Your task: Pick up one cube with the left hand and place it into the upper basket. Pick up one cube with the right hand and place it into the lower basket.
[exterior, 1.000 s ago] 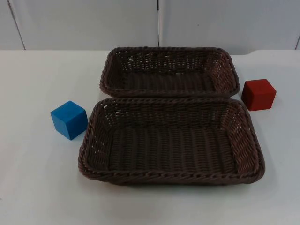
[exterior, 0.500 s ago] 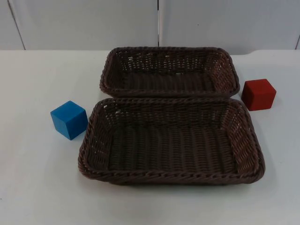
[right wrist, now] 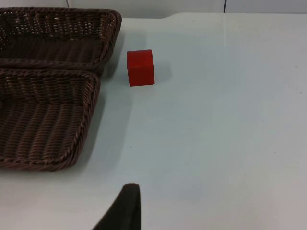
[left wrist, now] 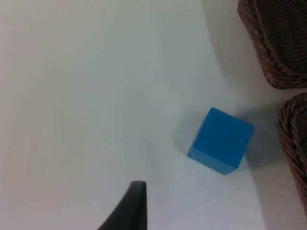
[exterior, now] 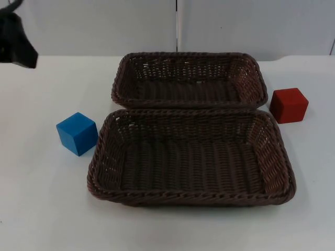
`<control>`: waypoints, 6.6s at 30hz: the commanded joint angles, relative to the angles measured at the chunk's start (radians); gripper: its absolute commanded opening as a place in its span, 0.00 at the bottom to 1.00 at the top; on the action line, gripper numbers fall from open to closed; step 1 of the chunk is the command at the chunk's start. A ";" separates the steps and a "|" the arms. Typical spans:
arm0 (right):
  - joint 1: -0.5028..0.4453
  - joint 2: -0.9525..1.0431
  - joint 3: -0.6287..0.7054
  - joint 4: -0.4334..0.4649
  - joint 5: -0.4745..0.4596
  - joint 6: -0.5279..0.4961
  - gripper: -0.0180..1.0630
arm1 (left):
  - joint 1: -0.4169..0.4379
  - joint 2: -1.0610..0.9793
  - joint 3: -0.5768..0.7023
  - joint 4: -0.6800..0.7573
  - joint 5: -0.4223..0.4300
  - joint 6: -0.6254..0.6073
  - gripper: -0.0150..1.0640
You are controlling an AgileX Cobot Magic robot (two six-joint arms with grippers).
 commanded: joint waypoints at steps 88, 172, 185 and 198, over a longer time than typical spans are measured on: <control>-0.006 -0.004 0.007 -0.005 -0.007 -0.010 0.99 | -0.079 0.494 -0.317 -0.033 -0.071 0.245 0.01; -0.006 -0.004 0.007 -0.005 -0.007 -0.023 0.99 | -0.315 0.962 -0.855 -0.301 -0.027 0.296 0.01; -0.006 -0.004 0.007 -0.005 -0.007 -0.028 0.99 | -0.315 0.980 -0.855 -0.303 -0.038 0.296 0.05; -0.006 -0.004 0.007 -0.005 -0.007 -0.028 0.99 | -0.315 0.942 -0.855 -0.309 -0.012 0.296 0.89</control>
